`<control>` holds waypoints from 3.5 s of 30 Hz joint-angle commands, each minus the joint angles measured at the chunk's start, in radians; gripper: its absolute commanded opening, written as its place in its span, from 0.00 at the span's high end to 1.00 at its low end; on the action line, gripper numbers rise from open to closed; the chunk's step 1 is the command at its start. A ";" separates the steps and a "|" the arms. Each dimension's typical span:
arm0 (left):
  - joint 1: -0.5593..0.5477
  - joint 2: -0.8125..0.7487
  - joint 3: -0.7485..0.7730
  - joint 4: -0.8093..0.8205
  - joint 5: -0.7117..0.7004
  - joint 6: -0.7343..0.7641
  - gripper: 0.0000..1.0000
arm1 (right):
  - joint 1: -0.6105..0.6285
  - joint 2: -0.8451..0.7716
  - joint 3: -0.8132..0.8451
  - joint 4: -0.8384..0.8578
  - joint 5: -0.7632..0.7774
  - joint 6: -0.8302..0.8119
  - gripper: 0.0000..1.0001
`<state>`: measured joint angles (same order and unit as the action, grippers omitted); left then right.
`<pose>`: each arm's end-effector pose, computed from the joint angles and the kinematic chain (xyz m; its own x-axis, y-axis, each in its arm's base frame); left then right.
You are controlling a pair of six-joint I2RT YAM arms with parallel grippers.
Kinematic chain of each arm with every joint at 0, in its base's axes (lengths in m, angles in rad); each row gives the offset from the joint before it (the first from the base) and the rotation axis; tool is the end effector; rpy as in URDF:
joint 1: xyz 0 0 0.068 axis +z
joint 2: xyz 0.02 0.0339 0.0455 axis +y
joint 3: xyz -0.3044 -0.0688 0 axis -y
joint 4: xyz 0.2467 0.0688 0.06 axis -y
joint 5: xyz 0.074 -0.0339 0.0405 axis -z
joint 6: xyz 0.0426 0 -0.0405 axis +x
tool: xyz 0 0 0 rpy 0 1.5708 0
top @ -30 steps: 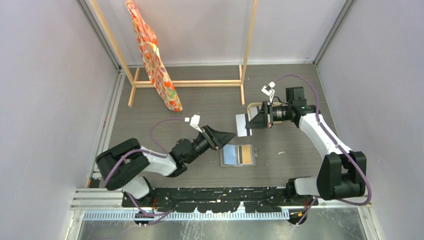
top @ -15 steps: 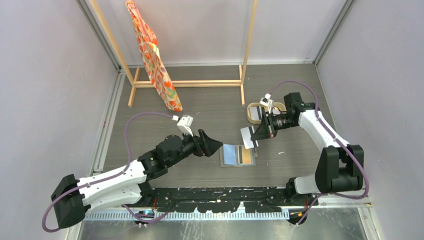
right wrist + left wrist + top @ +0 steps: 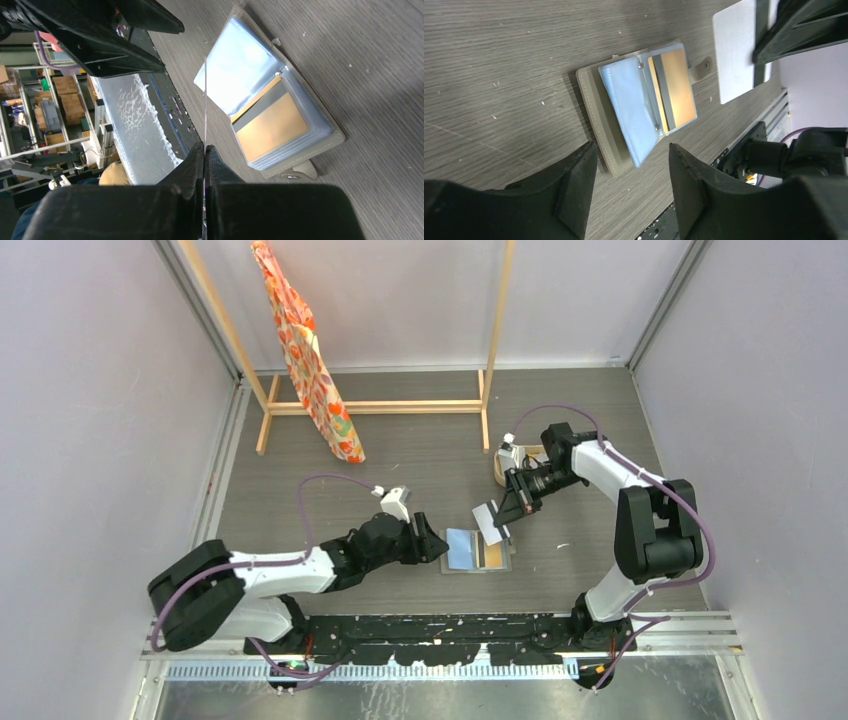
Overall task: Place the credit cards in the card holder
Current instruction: Insert the credit card into the card holder.
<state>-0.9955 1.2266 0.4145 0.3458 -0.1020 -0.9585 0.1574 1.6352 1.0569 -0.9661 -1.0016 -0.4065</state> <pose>0.1312 -0.1944 0.2100 -0.7831 -0.2886 -0.5508 0.2511 0.6636 -0.7047 0.2724 0.0796 0.2357 -0.8648 -0.3530 -0.3572 -0.4881 0.4238 0.7630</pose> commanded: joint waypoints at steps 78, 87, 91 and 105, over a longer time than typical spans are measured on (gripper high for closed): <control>0.067 0.537 0.011 0.608 -0.090 -0.365 0.96 | 0.075 0.214 0.069 0.187 0.197 0.295 0.99; 0.067 0.542 0.013 0.590 -0.073 -0.359 0.96 | 0.092 0.263 0.108 0.188 0.191 0.316 0.99; 0.067 0.539 0.020 0.572 -0.066 -0.350 0.96 | 0.096 0.278 0.122 0.175 0.191 0.307 0.99; 0.067 0.519 0.032 0.512 -0.060 -0.342 0.95 | 0.113 0.340 0.154 0.113 0.149 0.228 0.99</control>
<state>-0.9310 1.7741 0.4278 0.9195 -0.1642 -1.3273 0.2581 1.9648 1.1854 -0.8268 -0.8341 -0.1436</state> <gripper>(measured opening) 0.047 0.028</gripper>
